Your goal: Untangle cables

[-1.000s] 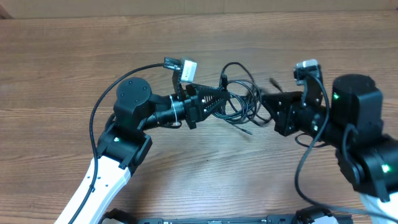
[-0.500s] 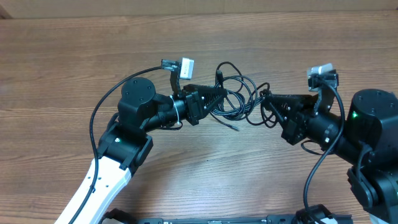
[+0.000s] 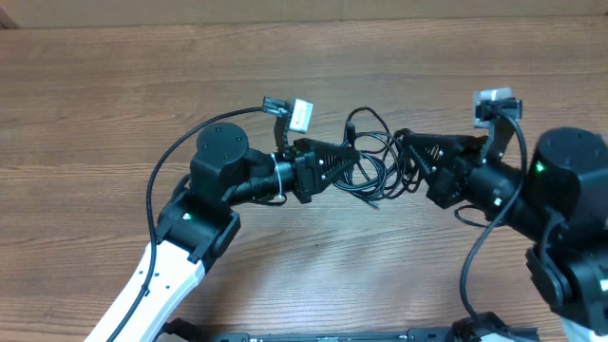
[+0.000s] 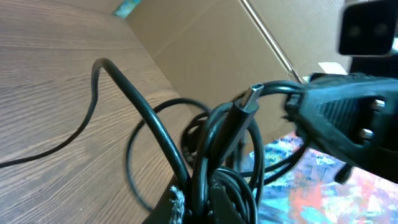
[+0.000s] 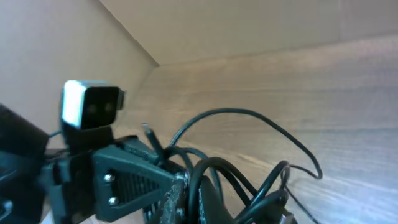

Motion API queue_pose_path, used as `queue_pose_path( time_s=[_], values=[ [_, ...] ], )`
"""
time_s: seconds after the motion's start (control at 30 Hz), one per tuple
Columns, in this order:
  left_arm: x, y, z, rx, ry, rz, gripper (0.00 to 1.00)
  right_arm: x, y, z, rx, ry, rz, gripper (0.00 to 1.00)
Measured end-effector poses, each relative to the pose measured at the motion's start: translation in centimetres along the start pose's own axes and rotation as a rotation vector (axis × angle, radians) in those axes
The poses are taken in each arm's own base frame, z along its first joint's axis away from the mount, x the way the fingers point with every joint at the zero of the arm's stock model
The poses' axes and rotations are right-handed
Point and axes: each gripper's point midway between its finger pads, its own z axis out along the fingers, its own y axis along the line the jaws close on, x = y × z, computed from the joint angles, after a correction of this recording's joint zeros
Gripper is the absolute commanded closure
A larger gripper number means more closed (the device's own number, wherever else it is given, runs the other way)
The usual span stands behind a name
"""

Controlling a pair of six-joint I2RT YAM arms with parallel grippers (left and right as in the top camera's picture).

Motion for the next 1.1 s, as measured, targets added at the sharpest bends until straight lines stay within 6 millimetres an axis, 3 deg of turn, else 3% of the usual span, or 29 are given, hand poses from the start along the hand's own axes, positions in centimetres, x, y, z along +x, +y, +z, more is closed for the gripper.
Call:
queue_pose_path(
  time_s=[0.27, 0.8, 1.1],
  values=[
    [0.2, -0.1, 0.1, 0.004, 0.006, 0.026, 0.96, 0.4, -1.1, 1.7, 0.019, 0.045, 0.063, 0.96],
    [0.9, 0.6, 0.1, -0.022, 0.029, 0.022, 0.96, -1.6, 1.8, 1.6, -0.127, -0.015, 0.031, 0.96],
    [1.1, 0.7, 0.1, -0.029, 0.038, 0.027, 0.96, -2.1, -0.3, 1.7, -0.008, -0.053, 0.116, 0.96]
  ],
)
